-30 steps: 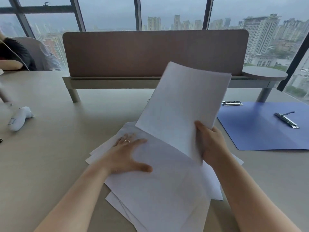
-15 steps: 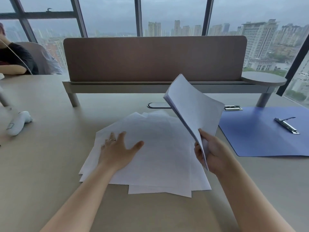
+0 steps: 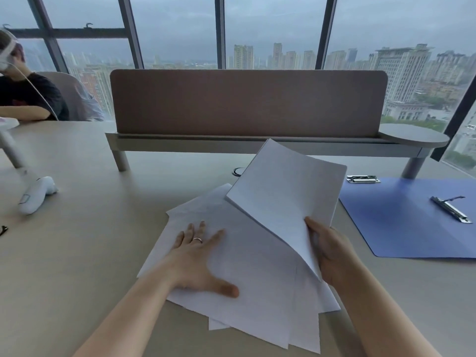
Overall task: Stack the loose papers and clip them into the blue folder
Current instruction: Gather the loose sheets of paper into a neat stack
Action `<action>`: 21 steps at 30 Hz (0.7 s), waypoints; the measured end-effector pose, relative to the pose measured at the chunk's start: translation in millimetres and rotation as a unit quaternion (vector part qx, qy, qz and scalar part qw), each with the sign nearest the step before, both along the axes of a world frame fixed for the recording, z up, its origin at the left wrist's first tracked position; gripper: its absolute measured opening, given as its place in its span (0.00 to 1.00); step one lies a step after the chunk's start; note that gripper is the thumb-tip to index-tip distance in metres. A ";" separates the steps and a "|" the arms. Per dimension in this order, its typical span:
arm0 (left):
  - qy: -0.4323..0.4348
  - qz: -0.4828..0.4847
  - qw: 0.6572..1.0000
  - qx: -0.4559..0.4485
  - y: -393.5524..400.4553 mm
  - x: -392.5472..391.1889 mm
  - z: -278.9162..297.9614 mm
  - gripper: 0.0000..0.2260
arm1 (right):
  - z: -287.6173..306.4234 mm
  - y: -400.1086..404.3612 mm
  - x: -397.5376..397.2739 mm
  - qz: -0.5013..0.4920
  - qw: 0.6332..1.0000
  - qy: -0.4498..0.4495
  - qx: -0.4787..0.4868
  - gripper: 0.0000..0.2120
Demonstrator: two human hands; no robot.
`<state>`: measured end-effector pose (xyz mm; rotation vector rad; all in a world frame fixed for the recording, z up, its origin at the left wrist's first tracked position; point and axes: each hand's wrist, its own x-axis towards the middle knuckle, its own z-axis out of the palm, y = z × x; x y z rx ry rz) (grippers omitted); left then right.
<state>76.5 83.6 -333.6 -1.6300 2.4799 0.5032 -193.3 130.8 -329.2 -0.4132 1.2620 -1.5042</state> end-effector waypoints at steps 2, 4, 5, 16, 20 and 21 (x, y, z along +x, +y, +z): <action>0.014 -0.010 1.000 0.004 0.7 -4.3 -0.7 0.67 | 0.5 0.9 0.7 -0.001 1.000 -0.002 -0.003 0.09; 0.038 -0.008 0.999 0.006 0.3 -5.9 1.1 0.66 | 0.5 1.3 1.4 -0.001 1.000 0.009 -0.003 0.09; 0.048 -0.009 0.999 0.004 -0.3 -6.2 1.4 0.65 | 0.4 1.3 1.6 0.001 1.000 0.017 -0.001 0.09; 0.325 0.043 0.944 -0.022 8.6 -29.2 20.7 0.40 | 0.8 1.9 8.3 0.003 0.997 0.071 0.009 0.08; 0.405 0.152 0.901 -0.022 5.5 -32.7 29.3 0.10 | -1.6 1.1 9.7 -0.009 0.996 0.091 0.012 0.07; 0.395 0.169 0.903 -0.023 4.0 -31.1 32.6 0.07 | -1.8 0.7 9.6 -0.009 0.996 0.093 0.012 0.07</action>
